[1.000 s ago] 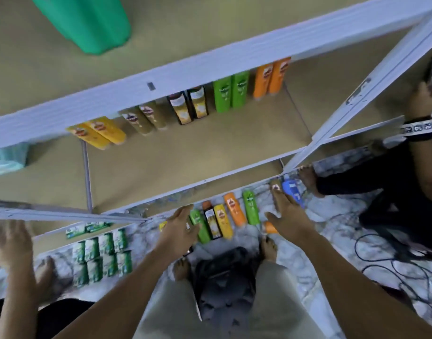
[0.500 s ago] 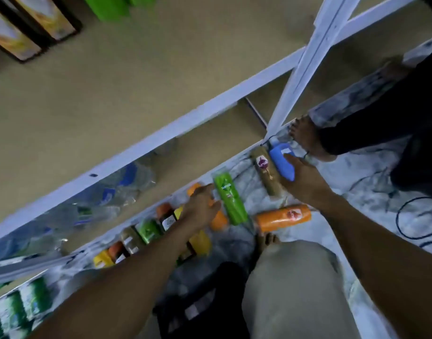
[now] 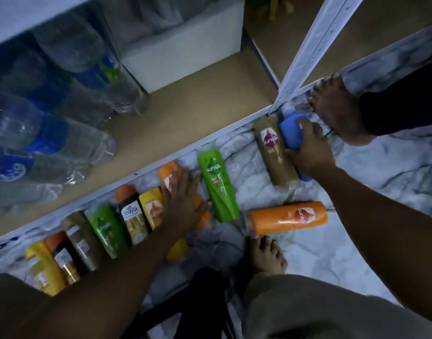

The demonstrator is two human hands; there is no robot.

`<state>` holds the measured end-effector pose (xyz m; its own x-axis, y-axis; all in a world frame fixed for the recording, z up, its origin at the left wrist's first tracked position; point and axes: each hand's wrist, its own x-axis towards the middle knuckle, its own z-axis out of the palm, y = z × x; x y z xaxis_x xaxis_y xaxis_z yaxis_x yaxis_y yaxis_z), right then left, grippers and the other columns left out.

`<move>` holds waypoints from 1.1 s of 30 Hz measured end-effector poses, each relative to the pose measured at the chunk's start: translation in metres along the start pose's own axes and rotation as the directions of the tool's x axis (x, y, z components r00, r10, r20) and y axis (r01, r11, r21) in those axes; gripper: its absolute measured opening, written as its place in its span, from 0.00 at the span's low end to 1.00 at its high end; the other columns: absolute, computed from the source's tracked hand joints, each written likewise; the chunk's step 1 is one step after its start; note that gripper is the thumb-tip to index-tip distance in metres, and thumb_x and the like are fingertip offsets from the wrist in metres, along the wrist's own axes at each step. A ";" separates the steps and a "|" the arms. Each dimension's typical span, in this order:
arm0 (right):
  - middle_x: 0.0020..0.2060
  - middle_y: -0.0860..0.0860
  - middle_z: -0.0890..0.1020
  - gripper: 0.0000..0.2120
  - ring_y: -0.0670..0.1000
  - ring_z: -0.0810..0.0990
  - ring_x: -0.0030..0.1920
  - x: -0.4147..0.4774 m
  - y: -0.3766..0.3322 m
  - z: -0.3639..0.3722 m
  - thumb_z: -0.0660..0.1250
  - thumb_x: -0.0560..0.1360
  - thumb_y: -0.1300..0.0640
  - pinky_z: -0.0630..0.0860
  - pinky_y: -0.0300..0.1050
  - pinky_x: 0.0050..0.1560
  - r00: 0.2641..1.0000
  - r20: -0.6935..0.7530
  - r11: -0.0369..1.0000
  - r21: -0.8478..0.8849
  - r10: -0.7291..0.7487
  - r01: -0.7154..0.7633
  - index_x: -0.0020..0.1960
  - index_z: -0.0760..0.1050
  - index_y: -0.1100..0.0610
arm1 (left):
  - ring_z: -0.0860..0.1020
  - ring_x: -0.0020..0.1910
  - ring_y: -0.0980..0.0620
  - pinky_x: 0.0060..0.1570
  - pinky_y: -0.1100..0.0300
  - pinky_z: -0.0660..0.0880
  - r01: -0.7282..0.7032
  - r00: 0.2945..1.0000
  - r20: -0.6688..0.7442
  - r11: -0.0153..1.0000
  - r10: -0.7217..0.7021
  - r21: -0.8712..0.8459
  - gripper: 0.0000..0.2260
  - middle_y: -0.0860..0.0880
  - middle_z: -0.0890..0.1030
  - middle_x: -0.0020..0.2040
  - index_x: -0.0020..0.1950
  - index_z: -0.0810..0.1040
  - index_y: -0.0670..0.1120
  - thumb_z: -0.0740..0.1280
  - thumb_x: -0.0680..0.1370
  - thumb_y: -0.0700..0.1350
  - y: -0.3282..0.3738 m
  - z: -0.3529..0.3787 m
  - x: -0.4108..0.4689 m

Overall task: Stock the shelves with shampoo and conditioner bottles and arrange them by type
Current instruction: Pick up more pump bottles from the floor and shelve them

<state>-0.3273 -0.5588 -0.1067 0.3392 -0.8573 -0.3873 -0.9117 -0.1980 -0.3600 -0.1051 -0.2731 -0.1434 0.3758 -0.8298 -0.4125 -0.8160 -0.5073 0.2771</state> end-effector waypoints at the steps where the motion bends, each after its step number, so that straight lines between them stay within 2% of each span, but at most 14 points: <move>1: 0.75 0.63 0.61 0.45 0.71 0.69 0.68 0.002 0.000 0.006 0.75 0.71 0.56 0.70 0.66 0.65 0.999 -0.036 1.000 0.015 0.016 -0.016 0.81 0.54 0.51 | 0.37 0.81 0.47 0.73 0.30 0.47 -0.004 1.000 -0.025 1.000 0.004 -0.003 0.38 0.49 0.48 0.83 0.82 0.54 0.54 0.57 0.74 0.67 -0.001 0.003 0.001; 6: 0.71 0.67 0.64 0.50 0.70 0.70 0.68 0.006 -0.005 0.015 0.74 0.74 0.50 0.68 0.62 0.65 0.982 -0.047 0.982 0.060 0.184 -0.181 0.82 0.42 0.48 | 0.37 0.81 0.47 0.74 0.32 0.45 0.023 0.997 -0.073 0.998 -0.027 -0.058 0.35 0.49 0.52 0.83 0.80 0.59 0.52 0.58 0.75 0.62 0.007 0.002 0.001; 8: 0.71 0.65 0.67 0.55 0.68 0.71 0.69 0.008 -0.002 0.011 0.78 0.70 0.50 0.69 0.59 0.67 0.978 0.010 0.963 0.171 0.210 -0.209 0.82 0.43 0.47 | 0.37 0.81 0.48 0.74 0.32 0.44 0.041 0.997 -0.054 0.994 -0.047 -0.099 0.34 0.51 0.52 0.83 0.80 0.60 0.52 0.63 0.76 0.58 0.009 0.000 0.001; 11: 0.65 0.65 0.72 0.55 0.66 0.76 0.62 -0.004 -0.005 0.007 0.82 0.65 0.53 0.74 0.54 0.61 0.986 0.054 0.954 0.250 0.158 -0.167 0.81 0.50 0.49 | 0.41 0.82 0.50 0.74 0.31 0.47 0.076 0.996 -0.024 0.984 -0.081 -0.163 0.32 0.54 0.55 0.82 0.80 0.59 0.55 0.66 0.78 0.54 0.014 -0.008 0.002; 13: 0.62 0.65 0.73 0.54 0.66 0.78 0.57 -0.025 -0.012 0.010 0.81 0.65 0.55 0.75 0.54 0.56 0.996 0.007 0.962 0.256 0.092 -0.091 0.80 0.53 0.50 | 0.50 0.81 0.50 0.75 0.33 0.50 0.095 0.994 -0.039 0.972 -0.105 -0.213 0.29 0.54 0.61 0.80 0.79 0.63 0.55 0.65 0.79 0.56 0.022 -0.015 0.005; 15: 0.62 0.64 0.74 0.54 0.66 0.78 0.55 -0.046 -0.021 0.013 0.81 0.64 0.56 0.74 0.51 0.52 0.999 -0.041 0.955 0.295 0.008 0.005 0.80 0.53 0.51 | 0.65 0.76 0.49 0.73 0.37 0.60 0.073 0.988 -0.106 0.939 -0.115 -0.335 0.25 0.52 0.71 0.74 0.73 0.71 0.55 0.64 0.76 0.60 0.033 -0.024 0.007; 17: 0.62 0.62 0.75 0.53 0.63 0.78 0.56 -0.065 -0.030 0.014 0.81 0.63 0.58 0.70 0.46 0.50 0.995 -0.059 0.940 0.330 -0.074 0.090 0.81 0.55 0.51 | 0.75 0.65 0.47 0.66 0.46 0.71 0.035 0.975 -0.170 0.857 -0.142 -0.514 0.25 0.48 0.78 0.64 0.65 0.78 0.52 0.63 0.74 0.63 0.049 -0.030 0.009; 19: 0.61 0.60 0.76 0.54 0.60 0.78 0.55 -0.082 -0.043 0.011 0.82 0.63 0.59 0.70 0.46 0.50 0.984 -0.029 0.924 0.340 -0.173 0.173 0.81 0.56 0.50 | 0.79 0.58 0.50 0.60 0.54 0.75 0.015 0.964 -0.188 0.744 -0.188 -0.668 0.25 0.49 0.80 0.58 0.62 0.80 0.49 0.65 0.73 0.64 0.069 -0.043 0.009; 20: 0.62 0.59 0.76 0.54 0.59 0.78 0.55 -0.090 -0.051 0.009 0.82 0.62 0.59 0.72 0.46 0.51 0.973 -0.001 0.918 0.332 -0.231 0.219 0.81 0.56 0.49 | 0.80 0.56 0.53 0.57 0.57 0.76 0.023 0.963 -0.162 0.662 -0.217 -0.749 0.24 0.51 0.81 0.56 0.62 0.80 0.48 0.67 0.74 0.63 0.078 -0.050 0.010; 22: 0.64 0.57 0.77 0.53 0.57 0.78 0.57 -0.104 -0.067 0.005 0.82 0.62 0.59 0.73 0.44 0.54 0.940 0.057 0.898 0.322 -0.335 0.300 0.80 0.58 0.50 | 0.82 0.51 0.59 0.54 0.59 0.78 0.063 0.970 -0.038 0.400 -0.241 -0.914 0.19 0.53 0.82 0.55 0.63 0.80 0.46 0.71 0.78 0.57 0.097 -0.069 0.011; 24: 0.68 0.54 0.76 0.51 0.55 0.77 0.62 -0.114 -0.081 0.003 0.81 0.62 0.60 0.69 0.37 0.57 0.908 0.091 0.876 0.318 -0.408 0.362 0.80 0.61 0.52 | 0.84 0.53 0.53 0.57 0.50 0.80 0.109 0.973 0.069 0.171 -0.222 -0.979 0.18 0.50 0.85 0.55 0.62 0.80 0.46 0.71 0.78 0.55 0.105 -0.082 0.012; 26: 0.71 0.54 0.74 0.50 0.53 0.75 0.66 -0.121 -0.091 0.000 0.81 0.62 0.59 0.67 0.35 0.59 0.883 0.096 0.861 0.294 -0.459 0.415 0.79 0.62 0.54 | 0.84 0.55 0.46 0.58 0.40 0.80 0.137 0.964 0.121 0.052 -0.235 -0.989 0.18 0.47 0.86 0.55 0.60 0.80 0.47 0.73 0.76 0.56 0.105 -0.090 0.009; 30: 0.71 0.54 0.72 0.54 0.54 0.74 0.67 -0.127 -0.100 -0.011 0.84 0.61 0.54 0.71 0.43 0.66 0.856 0.116 0.835 0.322 -0.503 0.447 0.80 0.61 0.53 | 0.85 0.53 0.46 0.55 0.37 0.80 0.137 0.956 0.138 -0.023 -0.259 -0.990 0.13 0.47 0.86 0.54 0.60 0.79 0.45 0.73 0.77 0.48 0.104 -0.107 0.000; 33: 0.67 0.51 0.73 0.54 0.46 0.75 0.59 -0.133 -0.108 -0.029 0.85 0.61 0.49 0.70 0.32 0.58 0.843 0.103 0.806 0.374 -0.528 0.459 0.80 0.61 0.50 | 0.85 0.52 0.48 0.52 0.45 0.82 0.085 0.963 0.079 0.013 -0.257 -0.996 0.14 0.47 0.86 0.54 0.61 0.79 0.45 0.74 0.77 0.47 0.104 -0.130 -0.006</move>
<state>-0.2808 -0.4373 0.0078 0.7914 -0.5689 -0.2238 -0.4922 -0.3757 -0.7852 -0.1348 -0.3506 0.0010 0.5373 -0.6501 -0.5373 0.4589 -0.3092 0.8330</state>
